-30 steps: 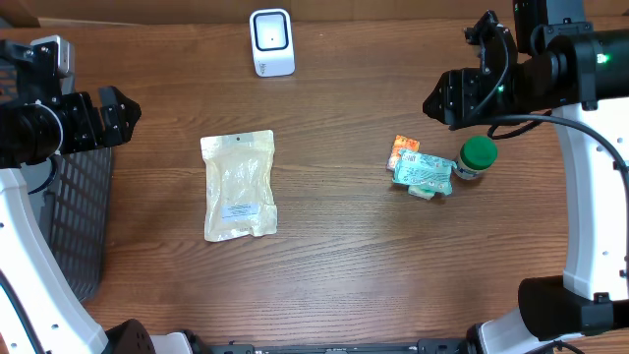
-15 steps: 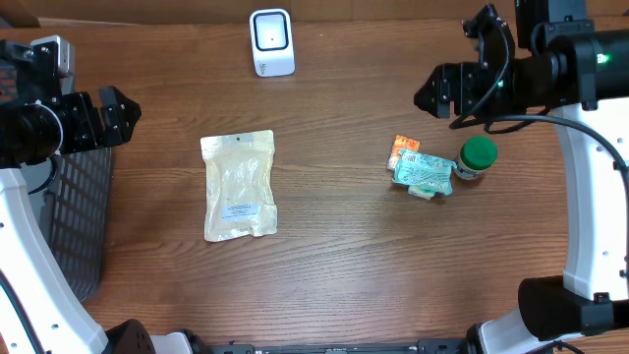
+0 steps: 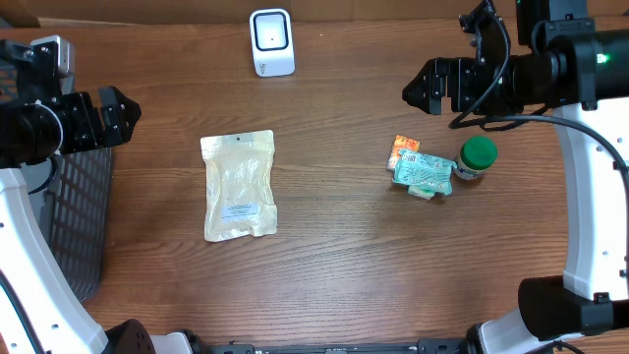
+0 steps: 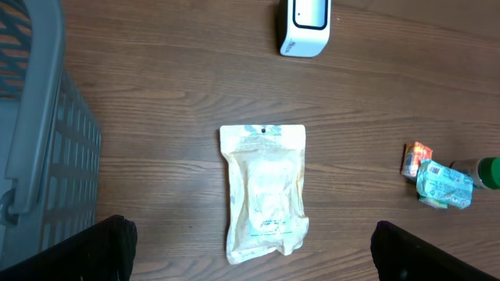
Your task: Scan the item barcode
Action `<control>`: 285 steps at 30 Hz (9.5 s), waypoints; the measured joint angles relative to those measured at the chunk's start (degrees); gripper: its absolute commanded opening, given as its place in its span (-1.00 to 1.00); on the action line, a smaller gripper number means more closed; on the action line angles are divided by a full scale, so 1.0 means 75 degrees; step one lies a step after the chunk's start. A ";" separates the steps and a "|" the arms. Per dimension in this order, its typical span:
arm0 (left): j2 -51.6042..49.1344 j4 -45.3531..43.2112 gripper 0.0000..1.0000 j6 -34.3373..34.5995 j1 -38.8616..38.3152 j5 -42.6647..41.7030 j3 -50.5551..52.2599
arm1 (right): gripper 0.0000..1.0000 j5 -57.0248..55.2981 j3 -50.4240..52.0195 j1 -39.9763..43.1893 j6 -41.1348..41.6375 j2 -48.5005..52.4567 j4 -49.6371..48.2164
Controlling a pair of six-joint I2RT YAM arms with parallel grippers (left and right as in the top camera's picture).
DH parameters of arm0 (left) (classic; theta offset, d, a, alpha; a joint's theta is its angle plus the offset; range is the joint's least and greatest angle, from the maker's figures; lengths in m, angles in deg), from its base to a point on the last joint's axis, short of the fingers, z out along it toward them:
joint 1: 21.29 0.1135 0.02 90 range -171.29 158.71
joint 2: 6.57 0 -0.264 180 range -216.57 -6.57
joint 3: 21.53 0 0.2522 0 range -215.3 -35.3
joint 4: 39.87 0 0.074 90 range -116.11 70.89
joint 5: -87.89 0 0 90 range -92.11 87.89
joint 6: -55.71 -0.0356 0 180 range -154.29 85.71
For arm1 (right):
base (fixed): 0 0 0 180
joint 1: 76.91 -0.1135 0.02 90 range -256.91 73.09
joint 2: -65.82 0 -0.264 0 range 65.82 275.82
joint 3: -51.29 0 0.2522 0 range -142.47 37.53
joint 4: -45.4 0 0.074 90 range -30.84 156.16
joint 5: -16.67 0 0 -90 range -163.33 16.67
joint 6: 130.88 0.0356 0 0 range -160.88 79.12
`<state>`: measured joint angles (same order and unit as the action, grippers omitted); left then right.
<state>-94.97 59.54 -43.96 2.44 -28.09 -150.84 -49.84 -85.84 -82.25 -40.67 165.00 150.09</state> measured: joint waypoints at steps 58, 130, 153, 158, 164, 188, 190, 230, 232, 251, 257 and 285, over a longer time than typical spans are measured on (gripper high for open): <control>-0.0131 -0.0685 0.70 -0.0076 0.0000 -0.0493 0.0000 | 0.64 0.0889 0.3127 -0.3019 0.1647 0.2579 -0.4709; -0.1282 -0.0688 0.58 0.0096 -0.0912 -0.0044 0.0000 | 0.83 -0.6178 0.1361 -0.7746 0.3051 0.4462 -0.1177; -0.1801 -0.2279 0.31 -0.0991 -0.4004 -0.0079 0.1547 | 0.27 -0.3150 0.0752 -0.2428 0.3098 0.3075 -0.0656; -0.2757 -0.2801 0.25 -0.1425 -0.5196 -0.0047 0.1609 | 0.40 -0.2970 0.0752 -0.1941 0.2993 0.3075 -0.0650; -0.3969 -0.3902 0.24 -0.1597 -0.6403 -0.0023 0.1652 | 0.45 -0.2871 0.0758 -0.0822 0.2961 0.3075 -0.0568; -0.5356 -0.3990 0.30 -0.0548 -0.6747 0.4077 0.1661 | 0.63 -0.2390 0.0758 -0.0449 0.2771 0.3075 -0.0484; -0.5435 -0.3800 0.31 -0.0344 -0.6589 0.4240 0.1661 | 0.63 -0.2387 0.0758 -0.0493 0.2771 0.3075 -0.0484; -0.1408 -0.2815 0.76 0.1845 -0.3861 0.4071 0.1512 | -0.08 -0.3888 0.2250 -0.3713 0.1390 0.4505 -0.3707; -0.1408 -0.2804 0.76 0.1848 -0.3695 0.4065 0.1512 | 0.04 -0.3707 0.2250 -0.4095 0.1049 0.4514 -0.3861; -0.1413 -0.2372 0.74 0.1842 -0.3060 0.3654 0.1512 | 0.34 -0.2509 -0.0230 -0.4424 0.2346 0.3981 0.0691; -0.1413 -0.2157 0.72 0.1839 -0.3060 0.3582 0.1512 | 0.33 -0.2629 0.0694 -0.3363 0.3040 0.3573 0.0819; -0.1416 -0.2194 0.76 0.1664 -0.3057 0.3544 0.1512 | 0.39 -0.2996 0.5345 -0.4741 0.4905 0.2734 -0.1961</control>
<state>-105.59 43.08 -31.48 -20.49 -1.51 -139.50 -72.31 -45.75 -117.81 -3.89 185.50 135.38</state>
